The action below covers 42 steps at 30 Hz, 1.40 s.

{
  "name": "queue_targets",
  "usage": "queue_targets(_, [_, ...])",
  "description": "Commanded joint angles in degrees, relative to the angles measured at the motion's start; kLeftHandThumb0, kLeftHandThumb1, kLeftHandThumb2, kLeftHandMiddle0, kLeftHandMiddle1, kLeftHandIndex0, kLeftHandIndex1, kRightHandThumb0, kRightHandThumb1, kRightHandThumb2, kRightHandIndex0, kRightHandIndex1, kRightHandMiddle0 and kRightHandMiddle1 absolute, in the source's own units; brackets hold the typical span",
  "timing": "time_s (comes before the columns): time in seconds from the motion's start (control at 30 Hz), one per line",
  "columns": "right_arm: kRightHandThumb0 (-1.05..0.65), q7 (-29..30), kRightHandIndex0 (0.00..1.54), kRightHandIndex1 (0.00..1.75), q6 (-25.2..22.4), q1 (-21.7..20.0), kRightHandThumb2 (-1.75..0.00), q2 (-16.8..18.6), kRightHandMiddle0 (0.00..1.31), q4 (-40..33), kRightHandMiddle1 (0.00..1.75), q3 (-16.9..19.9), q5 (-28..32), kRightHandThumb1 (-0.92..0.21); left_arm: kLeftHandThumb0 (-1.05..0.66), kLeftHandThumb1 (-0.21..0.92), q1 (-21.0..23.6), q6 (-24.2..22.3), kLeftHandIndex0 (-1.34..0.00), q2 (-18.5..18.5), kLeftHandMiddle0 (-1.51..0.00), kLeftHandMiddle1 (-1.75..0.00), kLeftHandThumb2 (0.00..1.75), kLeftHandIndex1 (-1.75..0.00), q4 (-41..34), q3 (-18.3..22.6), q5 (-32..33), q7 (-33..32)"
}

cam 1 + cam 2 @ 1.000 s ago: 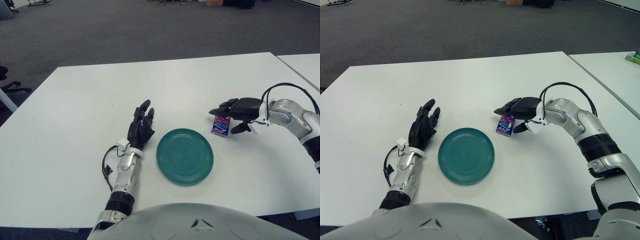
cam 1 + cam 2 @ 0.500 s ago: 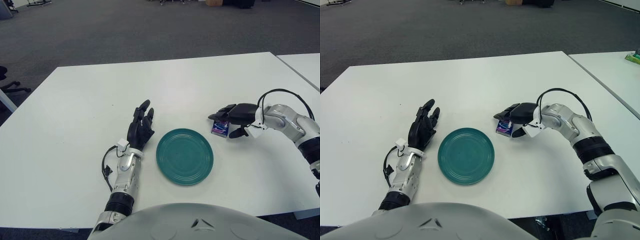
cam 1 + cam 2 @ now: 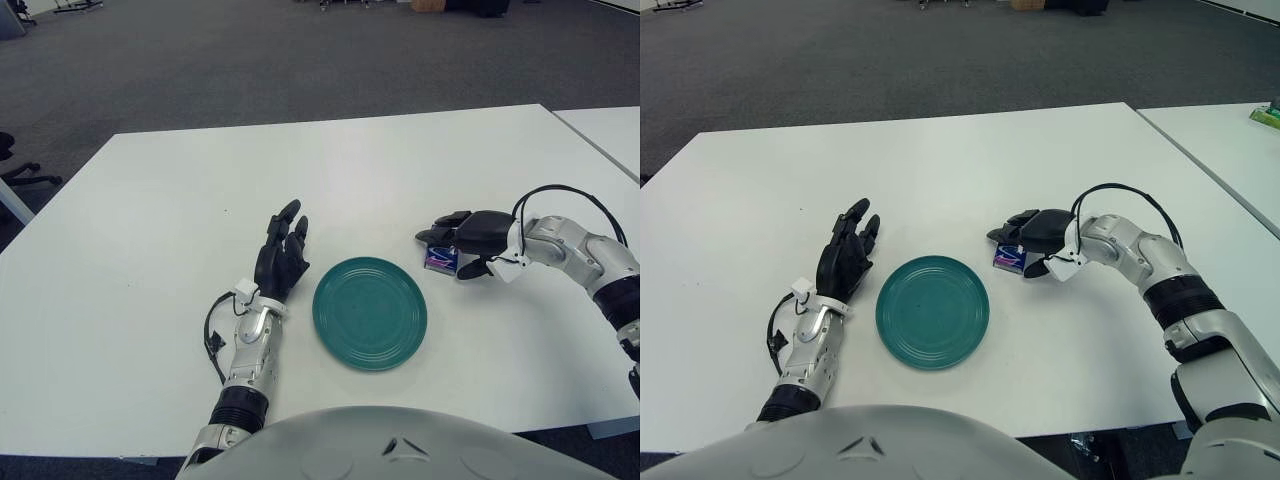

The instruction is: Put the gum into the plate.

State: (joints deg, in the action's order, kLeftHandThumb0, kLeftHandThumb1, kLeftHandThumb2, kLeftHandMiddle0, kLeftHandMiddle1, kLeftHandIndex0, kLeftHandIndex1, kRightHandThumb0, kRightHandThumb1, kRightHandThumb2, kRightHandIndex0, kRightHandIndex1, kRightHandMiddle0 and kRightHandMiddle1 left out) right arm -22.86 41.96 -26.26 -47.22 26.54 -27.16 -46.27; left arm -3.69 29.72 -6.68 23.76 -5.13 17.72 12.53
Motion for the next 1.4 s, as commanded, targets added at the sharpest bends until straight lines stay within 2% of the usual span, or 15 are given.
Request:
queue_targets(0.0, [-0.75,3.79,0.14,0.00,-1.07,1.16,-0.47,1.46,0.00,4.14,0.22,-2.45,-4.05,-0.92,-0.84,0.92,-5.90,0.40,0.00,-8.35,-0.32,-0.01,0.88,-0.67,3.28,-1.04,1.05,-1.02])
queue_targets(0.27, [-0.78,14.18,0.17,0.01,-1.66,0.62,-0.38,2.29,0.00,16.48,0.33,-6.79,-8.63,-0.92,-0.84,0.92,-6.55,1.67,0.00,-9.73,-0.34,-0.01,0.86,-0.76,3.57,-1.69,1.27,-1.53])
queue_targets(0.5, [-0.78,17.13,0.21,0.01,-0.92,-0.28,-0.27,1.44,0.00,20.44,0.43,-8.75,-8.39,-0.91,-0.85,0.92,-6.32,2.56,-0.01,-10.06,-0.36,-0.01,0.85,-0.82,4.53,-1.77,1.48,-1.58])
queue_targets(0.73, [-0.77,16.69,0.24,0.01,-0.66,-1.31,-0.22,1.01,0.00,23.61,0.50,-10.35,-7.96,-0.87,-0.85,0.92,-6.03,3.24,-0.02,-10.39,-0.37,-0.02,0.83,-0.85,5.51,-1.85,2.43,-0.43])
queue_targets(0.9, [-0.73,12.14,0.25,0.01,1.56,-0.19,-0.20,-2.42,0.00,19.49,0.63,-8.20,-3.37,-0.84,-0.85,0.92,-6.15,3.42,-0.02,-10.52,-0.37,-0.01,0.83,-0.85,5.63,-2.18,3.06,0.46])
queue_targets(1.1, [-0.67,11.66,0.33,0.03,1.44,0.62,-0.21,-3.07,0.00,18.49,0.72,-7.64,-1.85,-0.85,-0.86,0.92,-6.22,3.79,0.00,-10.23,-0.36,-0.01,0.82,-0.84,5.66,-2.48,3.23,0.71])
queue_targets(1.17, [-0.66,10.04,0.41,0.15,0.55,0.60,-0.20,-3.35,0.04,17.92,0.86,-7.78,-1.73,-0.87,-0.86,0.92,-6.25,3.77,0.00,-10.16,-0.36,0.00,0.82,-0.83,5.57,-2.55,3.35,0.80])
queue_targets(1.2, [-0.64,9.10,0.40,0.37,0.07,0.59,-0.19,-3.50,0.12,17.61,1.02,-7.82,-1.63,-0.89,-0.86,0.92,-6.26,3.75,0.00,-10.15,-0.35,0.00,0.82,-0.82,5.54,-2.58,3.42,0.85])
queue_targets(1.23, [-0.64,7.38,0.38,0.47,-1.01,0.53,-0.19,-3.54,0.15,17.26,1.08,-7.89,-1.50,-0.89,-0.86,0.92,-6.25,3.71,0.00,-10.12,-0.35,0.00,0.82,-0.81,5.52,-2.56,3.53,0.91])
queue_targets(1.27, [-0.54,6.22,0.38,0.74,-1.73,0.47,-0.27,-3.60,0.25,17.09,1.24,-7.92,-1.40,-0.88,-0.87,0.92,-6.20,3.71,0.00,-10.16,-0.35,0.00,0.82,-0.81,5.55,-2.58,3.54,0.88])
queue_targets(1.3, [-0.51,5.02,0.38,0.84,-2.36,0.42,-0.31,-3.70,0.29,16.79,1.30,-7.88,-1.16,-0.87,-0.87,0.92,-6.15,3.67,0.00,-10.18,-0.35,0.00,0.82,-0.80,5.58,-2.56,3.59,0.81])
queue_targets(1.37, [-0.44,3.65,0.38,1.20,-3.08,0.48,-0.55,-3.96,0.38,16.06,1.49,-7.76,-0.68,-0.77,-0.87,0.92,-6.10,3.58,0.00,-10.21,-0.34,0.00,0.83,-0.80,5.58,-2.49,3.76,0.71])
